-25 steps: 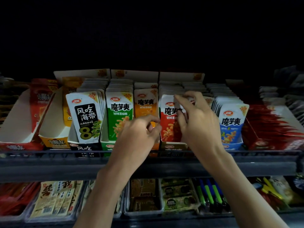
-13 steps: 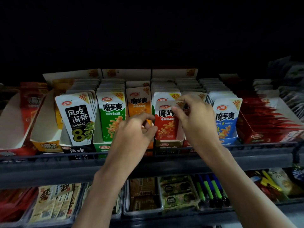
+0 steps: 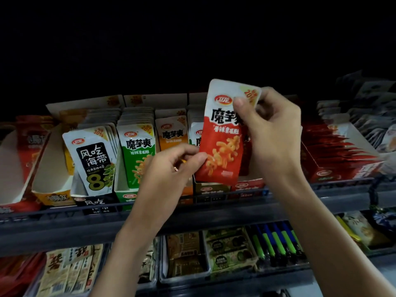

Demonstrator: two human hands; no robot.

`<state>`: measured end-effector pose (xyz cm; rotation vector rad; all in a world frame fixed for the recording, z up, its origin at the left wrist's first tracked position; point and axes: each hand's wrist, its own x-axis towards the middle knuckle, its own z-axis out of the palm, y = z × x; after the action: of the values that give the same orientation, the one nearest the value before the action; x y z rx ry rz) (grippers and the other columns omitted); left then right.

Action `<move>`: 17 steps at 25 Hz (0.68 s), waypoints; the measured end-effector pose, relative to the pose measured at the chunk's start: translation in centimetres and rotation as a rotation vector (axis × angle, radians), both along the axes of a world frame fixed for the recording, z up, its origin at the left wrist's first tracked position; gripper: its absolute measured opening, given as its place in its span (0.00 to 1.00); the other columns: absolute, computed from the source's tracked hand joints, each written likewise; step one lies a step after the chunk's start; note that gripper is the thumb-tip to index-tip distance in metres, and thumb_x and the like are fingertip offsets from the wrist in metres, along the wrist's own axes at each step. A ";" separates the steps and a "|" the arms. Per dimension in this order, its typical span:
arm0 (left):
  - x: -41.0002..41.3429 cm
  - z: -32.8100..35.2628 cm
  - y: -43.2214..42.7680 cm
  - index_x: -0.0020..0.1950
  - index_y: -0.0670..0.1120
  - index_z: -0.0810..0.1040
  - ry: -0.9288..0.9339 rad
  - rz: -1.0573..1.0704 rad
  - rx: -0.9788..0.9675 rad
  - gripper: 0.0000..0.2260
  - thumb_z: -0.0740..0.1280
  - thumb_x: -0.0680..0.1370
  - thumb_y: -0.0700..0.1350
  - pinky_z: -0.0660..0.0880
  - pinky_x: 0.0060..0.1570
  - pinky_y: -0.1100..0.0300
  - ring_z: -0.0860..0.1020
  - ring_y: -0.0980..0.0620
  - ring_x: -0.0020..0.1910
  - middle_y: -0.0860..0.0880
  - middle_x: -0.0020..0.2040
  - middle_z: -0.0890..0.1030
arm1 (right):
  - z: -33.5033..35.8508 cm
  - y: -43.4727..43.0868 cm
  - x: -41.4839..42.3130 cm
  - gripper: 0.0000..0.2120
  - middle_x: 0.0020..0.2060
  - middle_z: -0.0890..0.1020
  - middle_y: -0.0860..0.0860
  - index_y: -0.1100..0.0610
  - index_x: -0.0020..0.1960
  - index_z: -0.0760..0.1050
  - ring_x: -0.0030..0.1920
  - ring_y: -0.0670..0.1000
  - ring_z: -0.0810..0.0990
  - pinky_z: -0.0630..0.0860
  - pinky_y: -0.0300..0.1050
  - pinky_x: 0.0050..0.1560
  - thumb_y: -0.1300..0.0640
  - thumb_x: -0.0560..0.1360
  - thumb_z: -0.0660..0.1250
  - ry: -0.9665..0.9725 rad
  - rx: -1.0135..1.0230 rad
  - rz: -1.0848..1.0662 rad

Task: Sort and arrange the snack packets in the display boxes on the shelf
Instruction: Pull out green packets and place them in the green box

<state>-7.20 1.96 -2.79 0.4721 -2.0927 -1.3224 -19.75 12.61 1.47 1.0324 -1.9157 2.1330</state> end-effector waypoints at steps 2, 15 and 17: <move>0.2 0.6 0.5 0.37 0.46 0.78 0.009 -0.096 0.047 0.11 0.65 0.78 0.48 0.70 0.33 0.73 0.75 0.64 0.30 0.60 0.28 0.78 | -0.1 0.0 0.0 0.07 0.39 0.86 0.51 0.59 0.49 0.78 0.40 0.49 0.86 0.83 0.46 0.39 0.55 0.78 0.69 -0.111 0.037 0.069; -0.6 0.9 1.6 0.34 0.43 0.76 0.014 -0.165 0.031 0.13 0.66 0.78 0.45 0.68 0.30 0.75 0.74 0.65 0.27 0.60 0.25 0.76 | 0.0 1.5 -1.0 0.08 0.41 0.86 0.55 0.61 0.52 0.77 0.41 0.51 0.86 0.83 0.47 0.39 0.57 0.78 0.69 -0.232 0.068 0.150; -0.8 0.4 1.6 0.36 0.47 0.78 -0.003 -0.112 -0.024 0.11 0.67 0.76 0.50 0.71 0.32 0.73 0.77 0.64 0.32 0.60 0.30 0.80 | 0.3 2.0 -1.2 0.09 0.42 0.86 0.53 0.61 0.55 0.76 0.41 0.48 0.86 0.80 0.40 0.35 0.58 0.77 0.70 -0.185 0.086 0.157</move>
<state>-7.96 3.60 -2.35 0.3512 -2.1626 -1.3582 -20.95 14.60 1.73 1.0672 -2.0891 2.3245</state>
